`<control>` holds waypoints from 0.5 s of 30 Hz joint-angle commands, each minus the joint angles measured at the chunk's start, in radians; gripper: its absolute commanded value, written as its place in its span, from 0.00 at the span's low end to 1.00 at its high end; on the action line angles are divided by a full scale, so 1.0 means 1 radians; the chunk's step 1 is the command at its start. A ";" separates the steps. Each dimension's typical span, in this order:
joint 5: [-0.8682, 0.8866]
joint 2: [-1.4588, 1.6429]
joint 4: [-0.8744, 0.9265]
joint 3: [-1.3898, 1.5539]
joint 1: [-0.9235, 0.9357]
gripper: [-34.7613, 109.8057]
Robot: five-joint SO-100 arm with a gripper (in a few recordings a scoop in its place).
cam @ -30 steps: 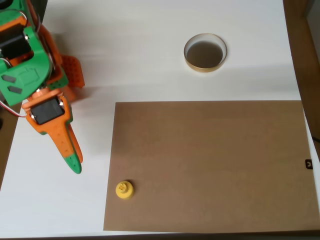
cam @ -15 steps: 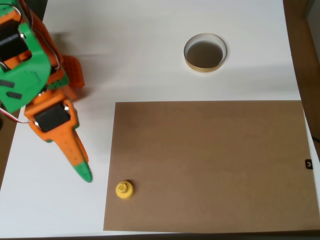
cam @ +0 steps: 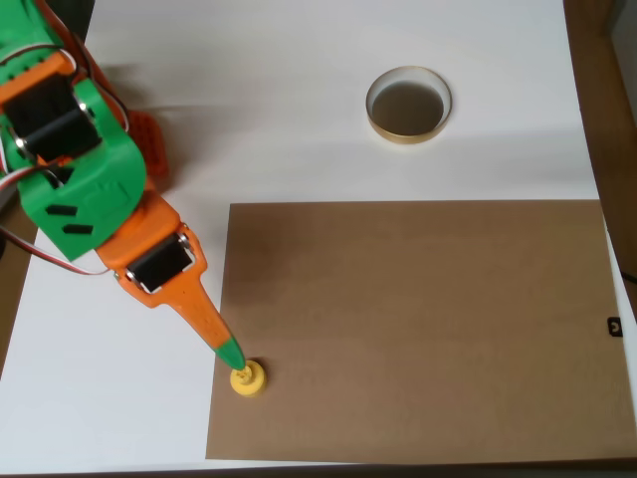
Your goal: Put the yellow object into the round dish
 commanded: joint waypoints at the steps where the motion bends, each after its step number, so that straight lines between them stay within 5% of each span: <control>1: -0.006 -0.049 0.031 -0.098 -0.012 0.49; 15: -0.020 -0.466 0.101 -0.337 0.003 0.49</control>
